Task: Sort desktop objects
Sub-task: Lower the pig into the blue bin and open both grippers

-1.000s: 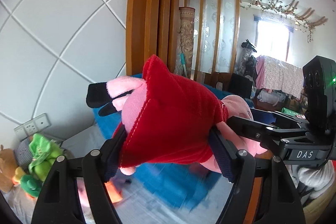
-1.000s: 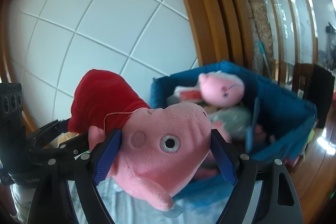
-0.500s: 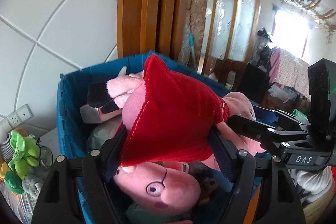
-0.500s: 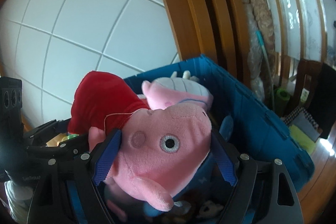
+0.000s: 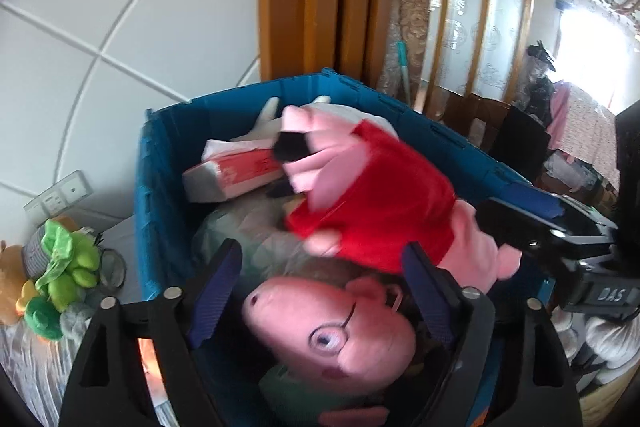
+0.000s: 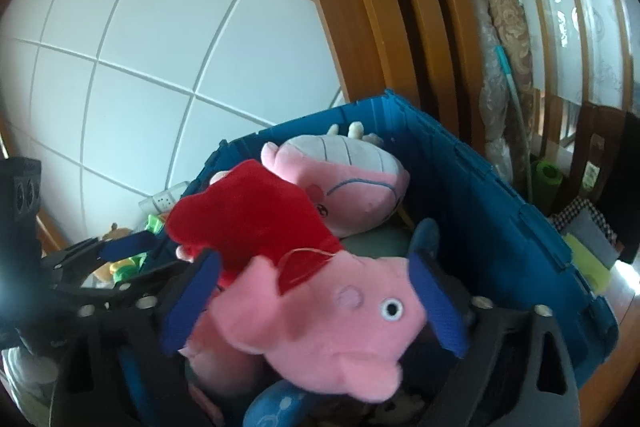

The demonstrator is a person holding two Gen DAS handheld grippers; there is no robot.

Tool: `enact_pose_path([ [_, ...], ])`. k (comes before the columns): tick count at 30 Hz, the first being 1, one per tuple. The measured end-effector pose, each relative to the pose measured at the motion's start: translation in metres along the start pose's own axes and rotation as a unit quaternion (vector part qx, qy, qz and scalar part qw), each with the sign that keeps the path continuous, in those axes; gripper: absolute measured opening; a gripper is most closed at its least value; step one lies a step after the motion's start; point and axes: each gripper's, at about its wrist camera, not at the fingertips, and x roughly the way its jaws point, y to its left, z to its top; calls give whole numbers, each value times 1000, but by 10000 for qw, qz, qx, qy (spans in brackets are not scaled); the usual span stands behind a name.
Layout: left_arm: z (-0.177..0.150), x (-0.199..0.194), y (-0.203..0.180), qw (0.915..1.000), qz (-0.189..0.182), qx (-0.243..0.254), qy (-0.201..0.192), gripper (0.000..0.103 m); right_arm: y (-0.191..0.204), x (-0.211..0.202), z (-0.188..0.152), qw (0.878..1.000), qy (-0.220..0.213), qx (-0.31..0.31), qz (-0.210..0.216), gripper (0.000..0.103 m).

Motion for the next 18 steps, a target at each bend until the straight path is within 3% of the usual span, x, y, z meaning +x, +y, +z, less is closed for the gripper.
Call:
enact_pose_path([
  [4,-11,-25,9,9998,139,-67,-138,88,8,-12,-3,9999,-127,39,-45,103],
  [7,-24,-48,16,9990,327,-62,-295,101,18,-22,-12,9997,-153,25,-205,103],
  [18,-69,-102,39,9989,261,-82,-389,102,85,-73,-56,9962,-404,-286,-715,103],
])
